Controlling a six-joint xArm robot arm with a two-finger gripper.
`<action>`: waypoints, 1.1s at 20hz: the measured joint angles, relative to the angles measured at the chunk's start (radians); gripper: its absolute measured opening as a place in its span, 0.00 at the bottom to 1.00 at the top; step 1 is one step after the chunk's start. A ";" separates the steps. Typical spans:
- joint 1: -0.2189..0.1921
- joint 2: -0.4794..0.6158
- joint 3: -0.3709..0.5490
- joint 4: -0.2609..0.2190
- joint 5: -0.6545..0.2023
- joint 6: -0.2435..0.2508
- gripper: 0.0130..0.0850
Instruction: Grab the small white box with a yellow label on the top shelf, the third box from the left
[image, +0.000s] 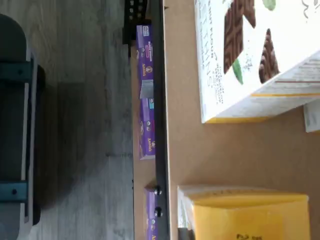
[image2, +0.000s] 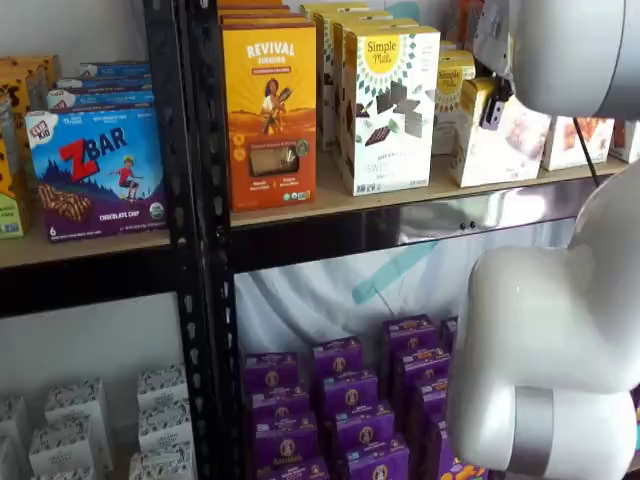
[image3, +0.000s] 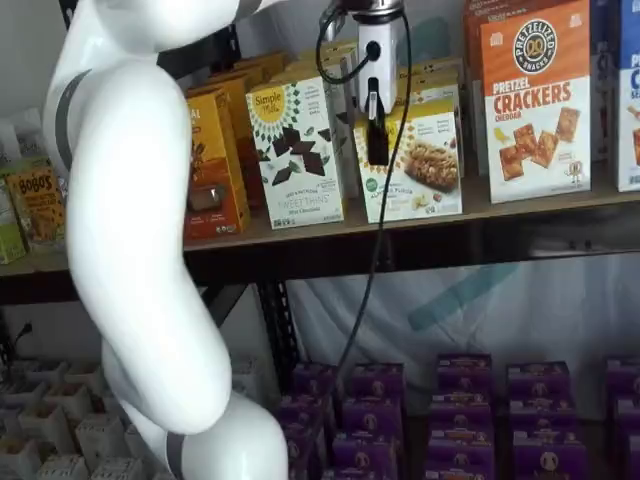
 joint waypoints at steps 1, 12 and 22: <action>0.000 -0.001 -0.002 -0.002 0.006 0.000 0.28; -0.005 -0.072 0.018 0.012 0.095 0.010 0.28; 0.017 -0.177 0.102 0.004 0.131 0.036 0.28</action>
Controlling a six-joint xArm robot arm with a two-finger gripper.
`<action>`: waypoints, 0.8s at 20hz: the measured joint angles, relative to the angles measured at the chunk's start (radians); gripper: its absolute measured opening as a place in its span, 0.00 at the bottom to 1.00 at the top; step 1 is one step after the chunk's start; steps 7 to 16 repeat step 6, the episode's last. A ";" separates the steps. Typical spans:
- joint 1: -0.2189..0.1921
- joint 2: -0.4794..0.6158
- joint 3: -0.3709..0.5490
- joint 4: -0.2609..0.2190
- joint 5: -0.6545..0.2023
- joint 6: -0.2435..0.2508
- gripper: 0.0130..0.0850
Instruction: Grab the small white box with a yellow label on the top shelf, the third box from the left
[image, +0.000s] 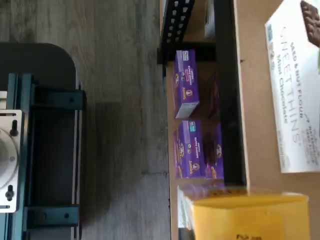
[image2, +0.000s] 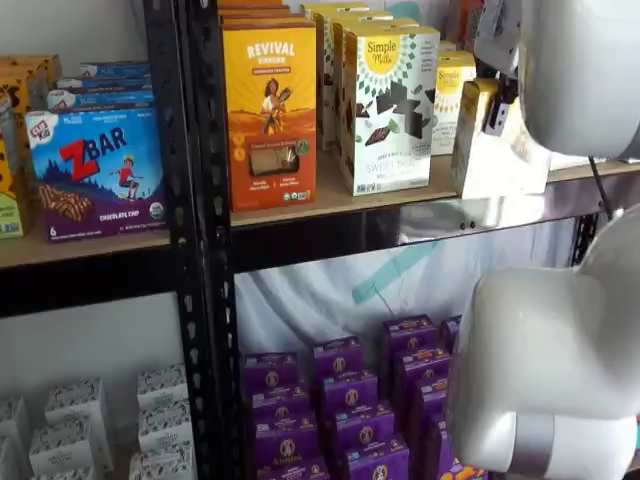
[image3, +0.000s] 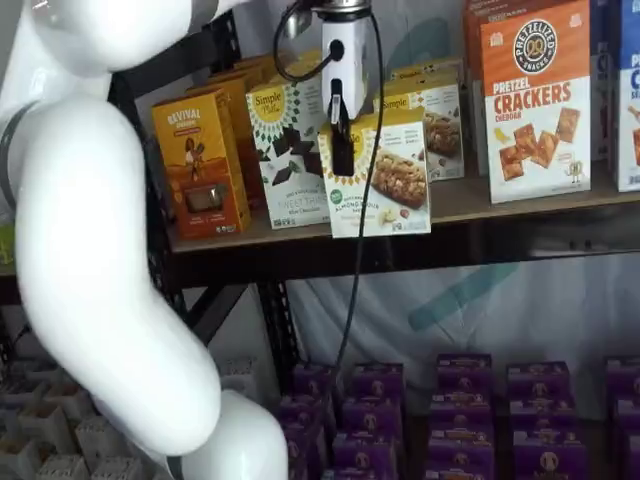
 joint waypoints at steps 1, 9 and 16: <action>0.001 -0.011 0.010 -0.002 0.000 0.001 0.28; -0.001 -0.039 0.036 -0.004 0.003 -0.001 0.28; -0.001 -0.039 0.036 -0.004 0.003 -0.001 0.28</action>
